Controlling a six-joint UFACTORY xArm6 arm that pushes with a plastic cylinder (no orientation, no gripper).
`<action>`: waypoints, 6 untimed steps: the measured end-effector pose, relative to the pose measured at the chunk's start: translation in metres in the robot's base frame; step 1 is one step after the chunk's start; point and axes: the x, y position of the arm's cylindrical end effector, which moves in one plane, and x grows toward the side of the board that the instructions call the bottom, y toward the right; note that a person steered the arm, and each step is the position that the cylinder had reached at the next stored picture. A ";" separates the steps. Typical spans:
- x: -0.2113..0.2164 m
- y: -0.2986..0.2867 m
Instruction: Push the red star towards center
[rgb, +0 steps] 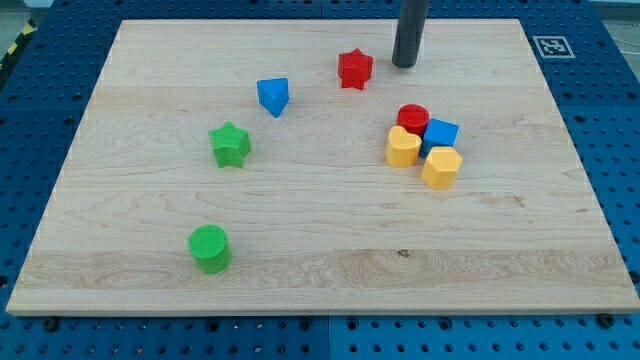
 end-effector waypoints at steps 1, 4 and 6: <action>-0.002 -0.042; 0.020 -0.076; 0.032 -0.083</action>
